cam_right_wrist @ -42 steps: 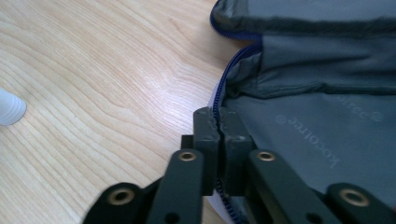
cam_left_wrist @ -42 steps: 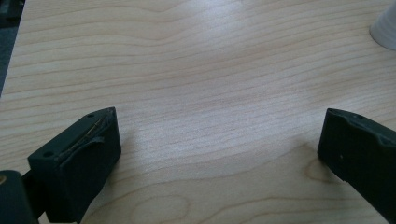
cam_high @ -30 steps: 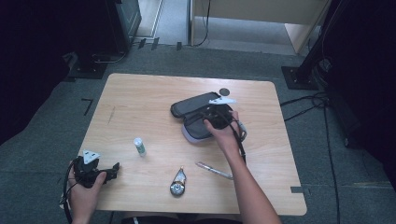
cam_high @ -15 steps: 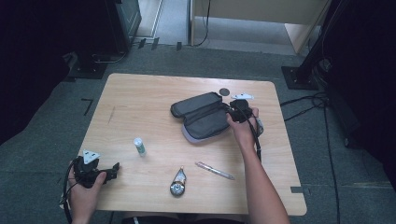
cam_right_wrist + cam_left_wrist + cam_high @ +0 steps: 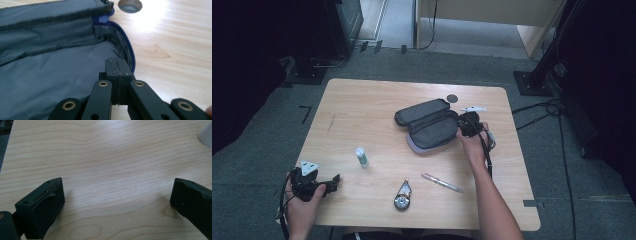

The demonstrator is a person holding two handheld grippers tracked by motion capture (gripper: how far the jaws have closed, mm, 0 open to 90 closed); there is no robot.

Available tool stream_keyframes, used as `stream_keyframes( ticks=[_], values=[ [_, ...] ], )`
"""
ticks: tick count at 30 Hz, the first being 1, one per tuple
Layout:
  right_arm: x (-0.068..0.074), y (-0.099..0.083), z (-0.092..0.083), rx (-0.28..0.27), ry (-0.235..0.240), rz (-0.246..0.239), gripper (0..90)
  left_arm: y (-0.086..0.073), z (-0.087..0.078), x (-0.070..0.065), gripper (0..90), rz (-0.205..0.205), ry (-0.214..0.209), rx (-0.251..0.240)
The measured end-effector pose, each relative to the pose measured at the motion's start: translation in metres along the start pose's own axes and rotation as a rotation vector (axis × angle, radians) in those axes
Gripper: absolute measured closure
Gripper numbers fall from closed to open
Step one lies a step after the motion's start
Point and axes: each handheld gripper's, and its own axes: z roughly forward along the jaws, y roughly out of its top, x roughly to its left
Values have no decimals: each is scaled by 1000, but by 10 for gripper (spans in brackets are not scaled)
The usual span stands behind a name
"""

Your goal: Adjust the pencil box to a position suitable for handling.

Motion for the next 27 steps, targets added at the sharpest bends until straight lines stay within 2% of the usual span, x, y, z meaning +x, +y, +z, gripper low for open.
stream_keyframes(
  ticks=[7,9,10,11,14,16,18,19,22,23,25,27],
  values=[
    [-1,-8,-11,2,30,7,900,0,0,0,0,0,0,0],
    [-4,-7,-13,-17,32,9,898,0,0,0,0,0,0,0],
    [-7,-3,-14,-39,44,6,831,0,0,0,0,0,0,0],
    [-7,-3,-14,-39,44,6,831,0,0,0,0,0,0,0],
    [-9,2,-12,-85,23,-26,750,0,0,0,0,0,0,0],
    [-11,9,-3,-85,0,-52,691,0,0,0,0,0,0,0],
    [-12,11,0,-79,-4,-64,684,0,0,0,0,0,0,0],
    [-13,13,3,-77,-11,-68,684,0,0,0,0,0,0,0],
    [-21,16,13,-79,-26,-33,683,0,0,0,0,0,0,0],
    [-24,17,20,-56,-22,-30,683,0,0,0,0,0,0,0],
    [-25,17,24,-44,-16,-39,679,0,0,0,0,0,0,0],
    [-26,15,30,-23,-13,-62,722,0,0,0,0,0,0,0]
  ],
)
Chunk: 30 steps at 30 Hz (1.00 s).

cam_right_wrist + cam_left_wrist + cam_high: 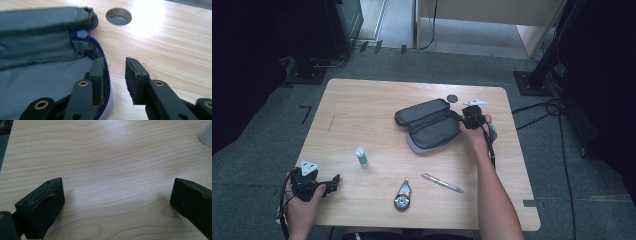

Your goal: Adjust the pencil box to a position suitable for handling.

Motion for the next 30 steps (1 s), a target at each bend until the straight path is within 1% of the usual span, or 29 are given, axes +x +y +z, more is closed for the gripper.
stream_keyframes(
  ticks=[1,2,3,4,7,8,9,10,11,13,15,16,18,20,21,22,23,25,26,28,29,30],
  values=[
    [0,-1,1,10,4,6,765,0,0,0,0,0,0,0],
    [0,-1,1,10,4,6,765,0,0,0,0,0,0,0],
    [1,-2,-1,27,26,21,864,0,0,0,0,0,0,0],
    [2,-2,-2,28,26,22,880,0,0,0,0,0,0,0],
    [5,-2,-7,34,22,40,889,0,0,0,0,0,0,0],
    [5,-2,-9,33,25,61,891,0,0,0,0,0,0,0],
    [6,-3,-14,47,41,104,893,0,0,0,0,0,0,0],
    [6,-3,-14,47,41,104,893,0,0,0,0,0,0,0],
    [7,-3,-16,53,48,115,893,0,0,0,0,0,0,0],
    [9,-5,-22,60,52,146,894,0,0,0,0,0,1,0],
    [12,-11,-32,63,50,197,895,0,0,0,0,-1,0,0],
    [12,-11,-32,63,50,197,895,0,0,0,0,-1,0,0],
    [14,-17,-41,55,43,249,895,0,0,0,0,0,1,0],
    [17,-25,-50,40,22,272,895,0,0,0,0,-1,0,0],
    [19,-33,-54,46,7,283,895,0,0,0,0,-1,0,0],
    [19,-33,-54,46,7,283,895,0,0,0,0,-1,0,0],
    [21,-40,-57,47,6,319,895,0,0,0,0,-1,0,1],
    [24,-49,-58,47,-1,326,894,0,0,0,0,-1,0,1],
    [26,-55,-61,44,4,336,894,0,0,0,0,-2,0,0],
    [31,-61,-65,40,1,316,893,0,0,0,0,-1,0,0],
    [36,-64,-70,29,6,285,887,0,0,0,0,-1,-1,1],
    [36,-64,-70,29,6,285,887,0,0,0,0,-2,0,0]
  ],
)
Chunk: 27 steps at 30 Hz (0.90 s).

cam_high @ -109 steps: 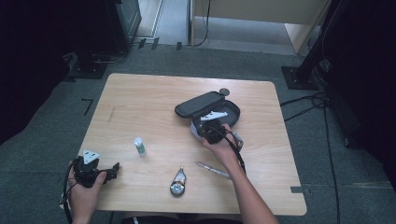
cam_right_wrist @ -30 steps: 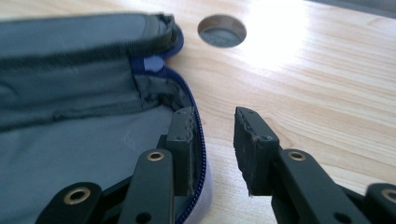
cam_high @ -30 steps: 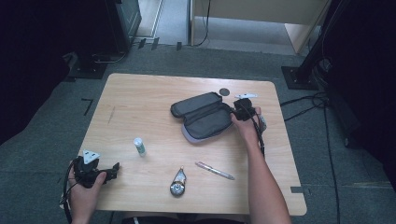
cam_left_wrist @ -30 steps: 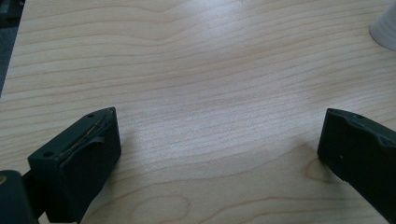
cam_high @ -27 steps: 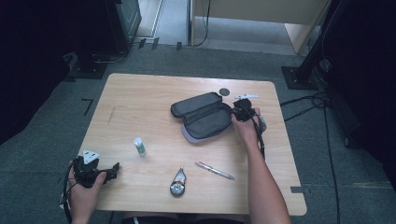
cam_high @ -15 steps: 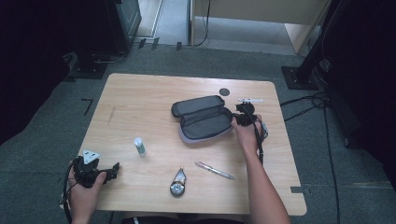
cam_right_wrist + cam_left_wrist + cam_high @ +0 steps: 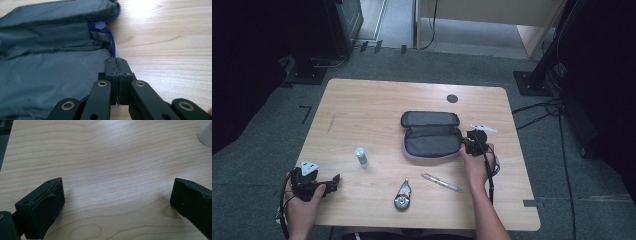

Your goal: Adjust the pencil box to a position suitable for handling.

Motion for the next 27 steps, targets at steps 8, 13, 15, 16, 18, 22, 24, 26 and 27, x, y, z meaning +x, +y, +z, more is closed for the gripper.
stream_keyframes(
  ticks=[8,13,15,16,18,22,24,26,27],
  values=[
    [0,24,-1,-22,103,-107,619,0,0,0,0,1,0,1],
    [0,33,25,89,49,-186,613,0,0,0,0,1,0,0],
    [-3,32,32,107,50,-187,657,0,0,0,0,1,0,0],
    [-4,31,35,121,54,-175,695,0,0,0,0,0,0,0],
    [-4,29,36,131,59,-165,829,0,0,0,0,1,0,-1],
    [2,24,30,90,53,-142,881,0,0,0,0,0,0,1],
    [6,21,27,70,62,-122,884,0,0,0,0,1,0,0],
    [10,18,24,58,72,-106,885,0,0,0,0,1,0,0],
    [13,17,23,55,75,-102,885,0,0,0,0,1,0,1]
  ],
)
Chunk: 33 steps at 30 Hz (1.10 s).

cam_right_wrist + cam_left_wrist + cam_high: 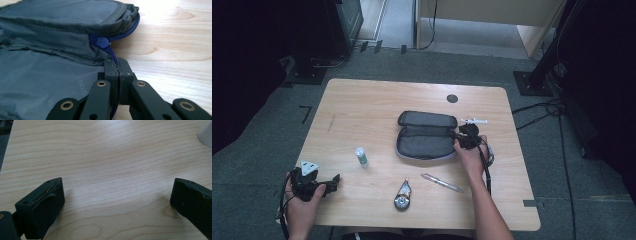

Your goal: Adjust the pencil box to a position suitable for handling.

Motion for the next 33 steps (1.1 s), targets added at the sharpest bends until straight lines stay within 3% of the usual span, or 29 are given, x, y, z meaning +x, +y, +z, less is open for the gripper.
stream_keyframes(
  ticks=[5,9,11,13,17,22,26,30,33],
  values=[
    [15,-8,-2,-5,9,-14,884,0,0,0,0,0,0,-1],
    [18,-10,-1,-13,2,-30,874,0,0,0,0,-1,0,-1],
    [18,-11,-1,-6,19,-27,785,0,0,0,0,-1,0,0],
    [17,-12,-8,-38,45,-48,639,0,0,0,0,0,0,0],
    [15,-15,-27,-92,98,-78,552,0,0,0,0,0,0,0],
    [9,-34,-57,-134,144,-146,500,0,0,0,0,0,0,0],
    [3,-46,-66,-151,166,-140,474,0,0,0,0,0,0,0],
    [-3,-68,-75,-146,172,-192,434,0,0,0,0,1,1,0],
    [-5,-75,-79,-151,178,-192,438,0,0,0,0,0,1,0]
  ],
)
